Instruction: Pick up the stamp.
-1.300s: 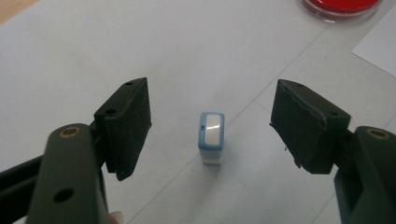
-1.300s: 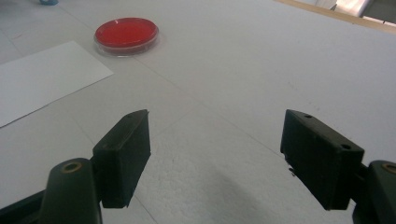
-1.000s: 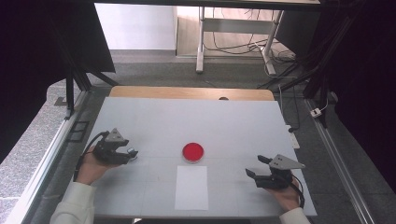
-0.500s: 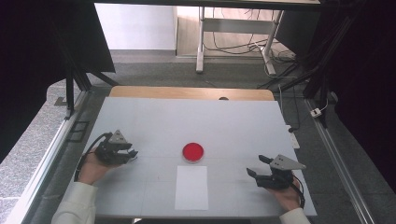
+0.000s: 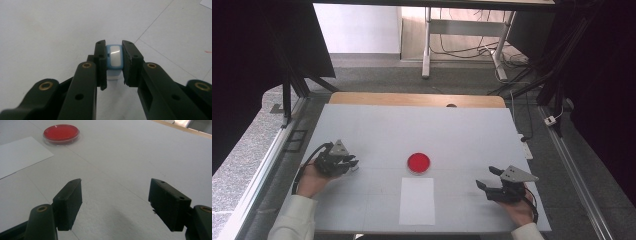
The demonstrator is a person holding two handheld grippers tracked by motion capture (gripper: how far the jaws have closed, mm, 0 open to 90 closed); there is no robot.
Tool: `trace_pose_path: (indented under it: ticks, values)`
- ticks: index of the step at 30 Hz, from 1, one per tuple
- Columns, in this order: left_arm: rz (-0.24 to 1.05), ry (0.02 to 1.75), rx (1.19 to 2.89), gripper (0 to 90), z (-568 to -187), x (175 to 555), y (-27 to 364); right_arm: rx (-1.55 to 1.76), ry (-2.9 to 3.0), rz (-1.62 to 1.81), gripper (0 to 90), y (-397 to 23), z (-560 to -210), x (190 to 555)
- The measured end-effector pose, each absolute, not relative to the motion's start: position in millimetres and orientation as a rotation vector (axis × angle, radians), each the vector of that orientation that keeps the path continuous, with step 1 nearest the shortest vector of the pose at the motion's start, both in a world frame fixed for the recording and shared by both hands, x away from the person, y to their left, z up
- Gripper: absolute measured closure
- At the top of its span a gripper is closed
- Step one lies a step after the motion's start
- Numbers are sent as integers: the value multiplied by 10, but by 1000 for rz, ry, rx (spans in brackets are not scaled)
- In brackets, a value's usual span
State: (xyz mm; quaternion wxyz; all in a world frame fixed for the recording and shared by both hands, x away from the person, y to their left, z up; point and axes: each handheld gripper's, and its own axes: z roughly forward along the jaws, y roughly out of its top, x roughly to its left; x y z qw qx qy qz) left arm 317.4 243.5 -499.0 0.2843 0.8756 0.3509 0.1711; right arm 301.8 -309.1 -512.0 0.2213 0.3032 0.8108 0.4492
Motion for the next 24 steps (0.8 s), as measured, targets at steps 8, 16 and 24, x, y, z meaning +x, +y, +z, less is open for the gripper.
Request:
trace_pose_path:
  ticks: [8,16,24]
  values:
    - [482,944,2319,746,-4958,3153,2448,844,2237,1238,268,-3094,-5120,3017]
    - [476,940,2270,746,-4913,3134,2465,853,2222,1232,270,-3100,-5116,3015]
    - [459,954,2206,746,-4862,3121,2474,845,2199,1237,270,-3108,-5109,3003]
